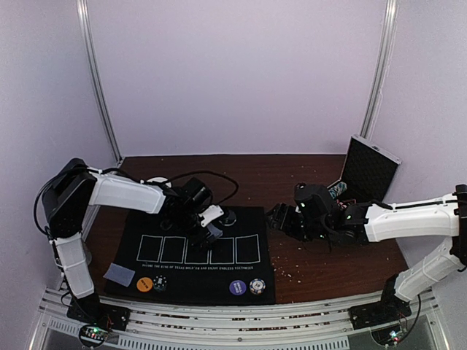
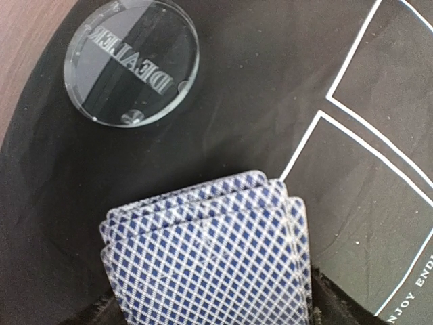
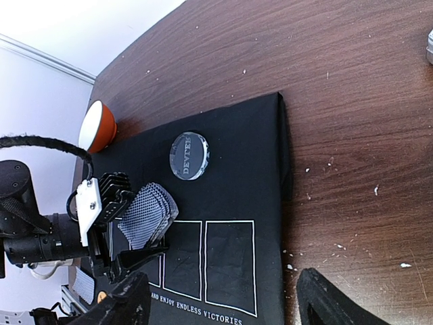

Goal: Distribute texas hold em gaming equipment
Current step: Pick up the face-down deck piles from the poker table mat, then pick up the poker card from the face-down deck piles.

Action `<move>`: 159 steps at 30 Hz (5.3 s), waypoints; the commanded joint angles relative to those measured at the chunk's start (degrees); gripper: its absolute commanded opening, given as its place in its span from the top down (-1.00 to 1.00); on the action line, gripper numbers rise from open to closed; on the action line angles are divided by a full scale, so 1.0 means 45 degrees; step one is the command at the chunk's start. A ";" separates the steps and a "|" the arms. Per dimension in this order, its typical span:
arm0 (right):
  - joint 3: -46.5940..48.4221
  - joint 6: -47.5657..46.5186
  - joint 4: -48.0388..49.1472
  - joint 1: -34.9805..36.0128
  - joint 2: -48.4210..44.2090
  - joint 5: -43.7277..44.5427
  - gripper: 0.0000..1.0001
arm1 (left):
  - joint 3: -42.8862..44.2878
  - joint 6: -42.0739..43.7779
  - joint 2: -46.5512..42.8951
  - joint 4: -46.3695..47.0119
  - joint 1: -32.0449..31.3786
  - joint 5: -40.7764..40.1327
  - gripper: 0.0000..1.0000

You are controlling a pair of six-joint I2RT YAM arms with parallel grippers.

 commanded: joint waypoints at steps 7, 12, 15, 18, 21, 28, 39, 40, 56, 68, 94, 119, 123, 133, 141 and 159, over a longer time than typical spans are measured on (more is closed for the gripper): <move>0.0003 -0.0162 -0.0044 -0.0093 -0.0196 0.0151 -0.53 | -0.0266 0.0639 0.0374 -0.0157 0.0051 0.0364 -0.20; 0.0049 -0.0238 -0.0207 -0.0101 -0.0346 0.0180 -0.53 | -0.0242 0.0880 0.0044 -0.0231 0.0049 0.0277 -0.07; 0.0042 -0.0293 -0.0306 -0.0128 -0.0484 0.0191 -0.54 | -0.0314 0.1157 -0.0445 -0.0250 0.0052 0.0270 0.00; 0.0089 -0.0505 -0.0356 -0.0244 -0.0667 0.0003 -0.55 | -0.0246 0.1469 -0.1008 -0.0490 0.0051 0.0223 0.02; 0.0281 -0.1053 -0.0415 -0.0451 -0.0813 -0.0623 -0.55 | 0.0012 0.1657 -0.1596 -0.0980 0.0027 0.0201 0.04; 0.0907 -0.3073 -0.0662 -0.1377 -0.1130 -0.3639 -0.59 | 0.1049 0.1749 -0.2590 -0.2895 -0.0409 -0.0104 0.06; 0.1573 -0.3503 0.1921 -0.1860 -0.0034 -0.8062 -0.59 | 0.2697 0.1924 -0.4242 -0.5496 -0.2049 0.0999 0.11; 0.1558 -0.3321 0.2311 -0.1845 0.0222 -0.8365 -0.59 | 0.2816 0.1941 -0.4351 -0.5634 -0.2106 0.1071 0.12; 0.2028 -0.0607 0.8019 -0.0846 0.3819 -1.0953 -0.51 | 0.3435 0.2509 -0.4549 -0.6207 -0.2214 0.0729 0.12; 0.3193 0.0177 0.9147 -0.0195 0.5605 -1.1525 -0.04 | 0.3339 0.2600 -0.4470 -0.6081 -0.2214 0.0674 0.13; 0.3073 -0.0277 0.8327 0.0422 0.4870 -1.1264 1.00 | 0.0953 0.3072 -0.5463 -0.2993 -0.2214 0.0092 -0.12; 0.3791 -0.3185 0.2864 0.0336 0.3361 -0.8648 0.28 | 0.0410 0.2993 -0.5798 -0.3170 -0.2214 0.0236 0.01; 0.3910 -0.3407 0.2439 0.0338 0.3160 -0.8570 0.27 | 0.0286 0.2993 -0.5750 -0.3208 -0.2214 0.0243 0.01; 0.4189 -0.3463 0.2220 0.0336 0.3107 -0.8688 0.27 | 0.0256 0.2944 -0.5572 -0.3173 -0.2214 0.0279 0.01; 0.4022 -0.3673 0.2088 0.0291 0.2638 -0.8460 0.27 | 0.0213 0.2895 -0.5465 -0.3132 -0.2195 0.0155 -0.01; 0.3878 -0.3782 0.1375 0.0222 0.2225 -0.8061 1.00 | 0.0173 0.2866 -0.5428 -0.3132 -0.2088 0.0174 -0.01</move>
